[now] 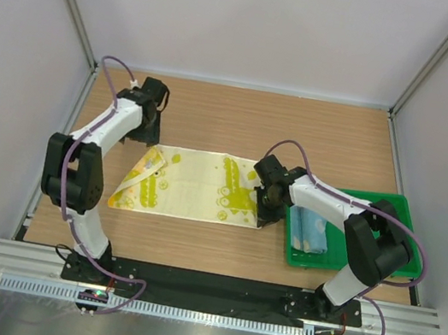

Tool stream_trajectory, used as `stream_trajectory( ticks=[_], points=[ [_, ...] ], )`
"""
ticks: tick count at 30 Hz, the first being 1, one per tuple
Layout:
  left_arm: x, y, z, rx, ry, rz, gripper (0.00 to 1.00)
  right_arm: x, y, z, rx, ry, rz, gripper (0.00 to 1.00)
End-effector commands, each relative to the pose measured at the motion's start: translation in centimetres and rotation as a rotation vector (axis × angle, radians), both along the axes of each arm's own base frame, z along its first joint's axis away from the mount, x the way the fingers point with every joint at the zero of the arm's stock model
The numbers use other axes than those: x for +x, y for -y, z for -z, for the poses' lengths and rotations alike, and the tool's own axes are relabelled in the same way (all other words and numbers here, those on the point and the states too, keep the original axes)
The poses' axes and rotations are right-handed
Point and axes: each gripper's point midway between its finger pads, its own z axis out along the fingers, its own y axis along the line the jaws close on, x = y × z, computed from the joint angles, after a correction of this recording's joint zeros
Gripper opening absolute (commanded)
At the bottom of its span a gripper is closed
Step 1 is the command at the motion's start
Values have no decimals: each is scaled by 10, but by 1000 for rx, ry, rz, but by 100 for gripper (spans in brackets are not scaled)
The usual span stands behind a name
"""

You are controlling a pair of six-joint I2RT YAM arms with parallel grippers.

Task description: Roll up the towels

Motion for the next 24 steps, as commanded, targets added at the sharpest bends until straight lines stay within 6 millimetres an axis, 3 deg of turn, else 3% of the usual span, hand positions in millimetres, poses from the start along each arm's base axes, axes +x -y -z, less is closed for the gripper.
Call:
stream_trajectory(
  ticks=[1, 4, 6, 7, 8, 10, 18, 22, 24],
  points=[
    [-22, -37, -23, 29, -2, -118, 72, 6, -4, -10, 13, 35, -20, 1],
    [-41, -41, -35, -33, 49, -149, 72, 6, -3, -11, 10, 35, -25, 1],
    [-44, -27, -42, -118, 87, -120, 70, 5, -3, -11, 9, 34, -25, 1],
    [-50, -13, -43, -169, 100, -67, 69, 5, -2, -11, 9, 32, -26, 1],
    [-43, 7, -45, -243, 131, -2, 69, 6, -3, -10, 10, 34, -26, 1],
    [-43, 36, -44, -242, 132, 109, 72, 7, -4, -9, 12, 32, -27, 1],
    [-23, 84, 22, -201, -58, 200, 71, 9, -8, -8, 19, 28, -19, 1],
    [-14, 85, 42, -173, -88, 187, 68, 8, -6, -8, 13, 27, -20, 1],
    [-12, 84, 49, -162, -97, 181, 58, 6, -6, -8, 16, 21, -18, 1]
  ],
)
